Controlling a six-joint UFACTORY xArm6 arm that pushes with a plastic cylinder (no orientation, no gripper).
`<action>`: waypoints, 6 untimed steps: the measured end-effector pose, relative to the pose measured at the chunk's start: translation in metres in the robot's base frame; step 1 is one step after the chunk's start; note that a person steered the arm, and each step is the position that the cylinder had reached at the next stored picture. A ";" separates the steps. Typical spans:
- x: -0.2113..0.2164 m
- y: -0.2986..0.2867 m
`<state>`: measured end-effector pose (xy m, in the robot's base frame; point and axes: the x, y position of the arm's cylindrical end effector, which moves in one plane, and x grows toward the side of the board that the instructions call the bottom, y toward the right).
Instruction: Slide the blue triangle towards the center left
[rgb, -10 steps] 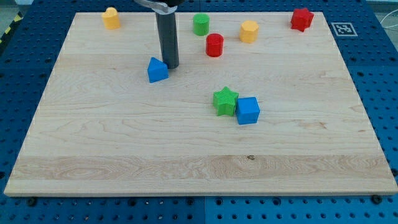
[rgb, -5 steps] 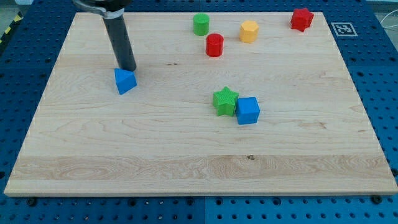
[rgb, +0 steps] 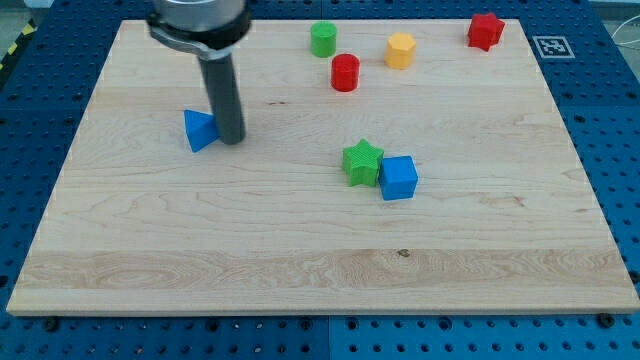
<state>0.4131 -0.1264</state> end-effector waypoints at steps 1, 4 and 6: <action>-0.004 -0.035; -0.014 -0.038; -0.017 -0.047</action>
<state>0.3965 -0.1729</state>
